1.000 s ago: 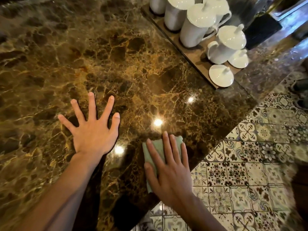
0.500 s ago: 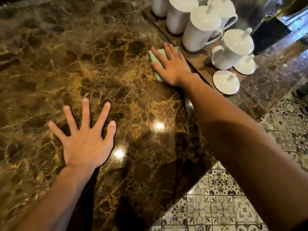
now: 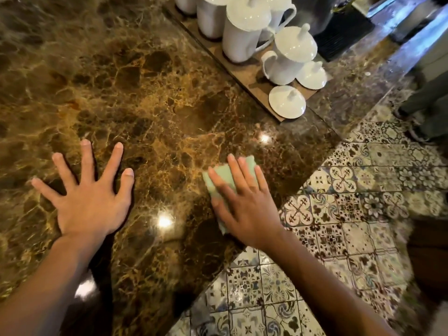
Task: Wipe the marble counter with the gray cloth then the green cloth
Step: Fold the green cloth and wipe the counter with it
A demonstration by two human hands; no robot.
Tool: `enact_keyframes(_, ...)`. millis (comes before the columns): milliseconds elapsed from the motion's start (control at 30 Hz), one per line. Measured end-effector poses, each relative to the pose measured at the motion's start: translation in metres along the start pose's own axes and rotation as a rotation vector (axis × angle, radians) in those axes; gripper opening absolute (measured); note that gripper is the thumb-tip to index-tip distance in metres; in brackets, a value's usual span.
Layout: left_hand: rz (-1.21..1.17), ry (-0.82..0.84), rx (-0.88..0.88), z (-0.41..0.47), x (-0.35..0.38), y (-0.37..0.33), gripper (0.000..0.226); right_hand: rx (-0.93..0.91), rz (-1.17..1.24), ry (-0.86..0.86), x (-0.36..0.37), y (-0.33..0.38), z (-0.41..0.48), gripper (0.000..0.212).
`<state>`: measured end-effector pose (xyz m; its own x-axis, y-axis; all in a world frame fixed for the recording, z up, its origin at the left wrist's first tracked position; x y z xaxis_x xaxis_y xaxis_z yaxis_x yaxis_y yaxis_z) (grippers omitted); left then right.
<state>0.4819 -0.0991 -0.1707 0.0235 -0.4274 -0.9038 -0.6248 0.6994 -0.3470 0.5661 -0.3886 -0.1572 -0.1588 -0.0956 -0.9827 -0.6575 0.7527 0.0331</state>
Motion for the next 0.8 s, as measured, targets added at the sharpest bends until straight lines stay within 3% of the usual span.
enact_keyframes(100, -0.005, -0.002, -0.001, -0.001, 0.002, 0.001, 0.057, -0.026, -0.021, 0.033, 0.010, 0.001, -0.042, 0.059)
enact_keyframes(233, -0.032, 0.020, -0.014, 0.001, 0.003, 0.002, 0.056, -0.056, -0.018, -0.011, 0.008, -0.024, -0.021, 0.059)
enact_keyframes(467, -0.035, 0.008, -0.017, -0.004, -0.001, 0.001, 0.050, 0.101, -0.066, -0.003, -0.008, -0.108, 0.051, 0.060)
enact_keyframes(667, 0.029, 0.043, -0.041, -0.003, -0.001, -0.003, 0.062, 0.300, -0.024, -0.017, -0.007, -0.088, 0.044, 0.062)
enact_keyframes(800, 0.074, 0.043, -0.063, -0.005, -0.005, -0.006, 0.063, -0.063, -0.067, -0.003, 0.001, -0.053, 0.002, 0.063)
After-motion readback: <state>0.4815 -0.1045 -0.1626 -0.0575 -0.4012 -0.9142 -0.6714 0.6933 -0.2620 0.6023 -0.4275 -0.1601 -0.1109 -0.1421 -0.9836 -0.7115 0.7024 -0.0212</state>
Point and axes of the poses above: each hand's wrist, its own z-axis towards the middle knuckle, its own x-axis out of the palm, y = z × x, the point moved 2 cm from there along z, towards the middle knuckle, and after that the axes turned 11 degrees about -z, right-handed, at the moved point
